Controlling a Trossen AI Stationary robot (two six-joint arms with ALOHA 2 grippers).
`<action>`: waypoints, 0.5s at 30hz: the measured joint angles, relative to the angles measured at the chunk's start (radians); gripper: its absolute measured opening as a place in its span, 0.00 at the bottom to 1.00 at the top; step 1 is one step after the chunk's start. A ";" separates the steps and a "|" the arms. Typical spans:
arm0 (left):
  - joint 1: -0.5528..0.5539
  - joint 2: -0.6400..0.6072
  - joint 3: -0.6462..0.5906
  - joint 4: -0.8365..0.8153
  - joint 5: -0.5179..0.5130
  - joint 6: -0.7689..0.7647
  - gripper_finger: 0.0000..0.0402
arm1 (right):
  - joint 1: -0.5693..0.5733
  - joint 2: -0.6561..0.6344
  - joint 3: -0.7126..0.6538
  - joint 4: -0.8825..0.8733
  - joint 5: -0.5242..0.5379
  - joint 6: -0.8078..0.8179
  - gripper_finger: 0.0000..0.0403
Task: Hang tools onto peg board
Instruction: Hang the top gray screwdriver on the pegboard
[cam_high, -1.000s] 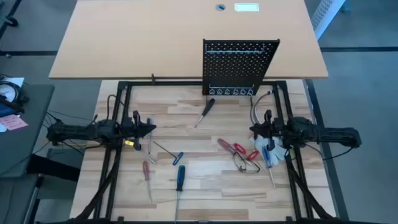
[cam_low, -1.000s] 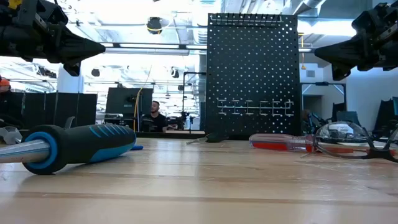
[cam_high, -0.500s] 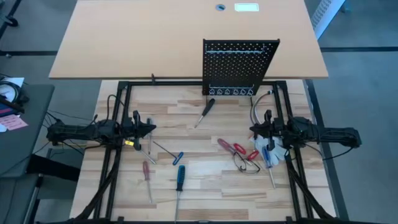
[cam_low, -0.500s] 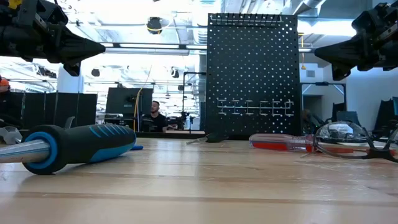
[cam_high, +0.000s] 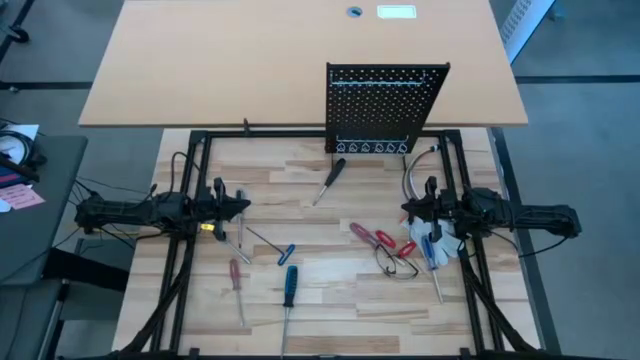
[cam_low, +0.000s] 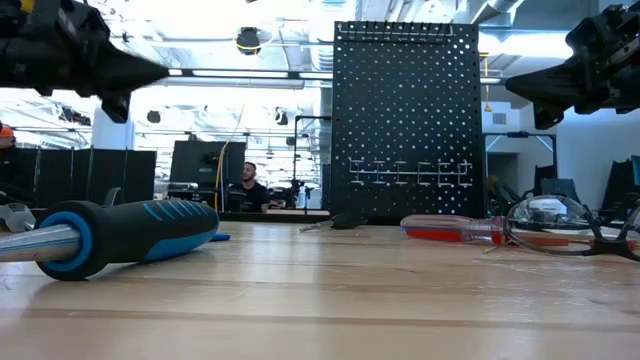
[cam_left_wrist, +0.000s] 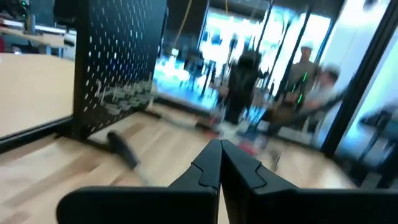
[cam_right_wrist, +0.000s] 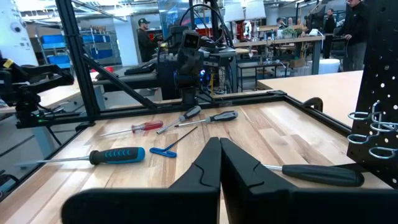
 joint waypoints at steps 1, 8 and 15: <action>0.000 -0.001 0.000 0.025 -0.002 -0.016 0.00 | 0.000 0.000 0.000 0.000 0.000 0.000 0.02; 0.001 0.062 0.000 0.358 0.002 0.073 0.00 | 0.000 0.000 0.000 0.000 0.000 0.000 0.02; 0.002 0.458 0.118 0.391 -0.184 0.161 0.00 | 0.000 0.000 0.000 0.000 0.000 0.000 0.02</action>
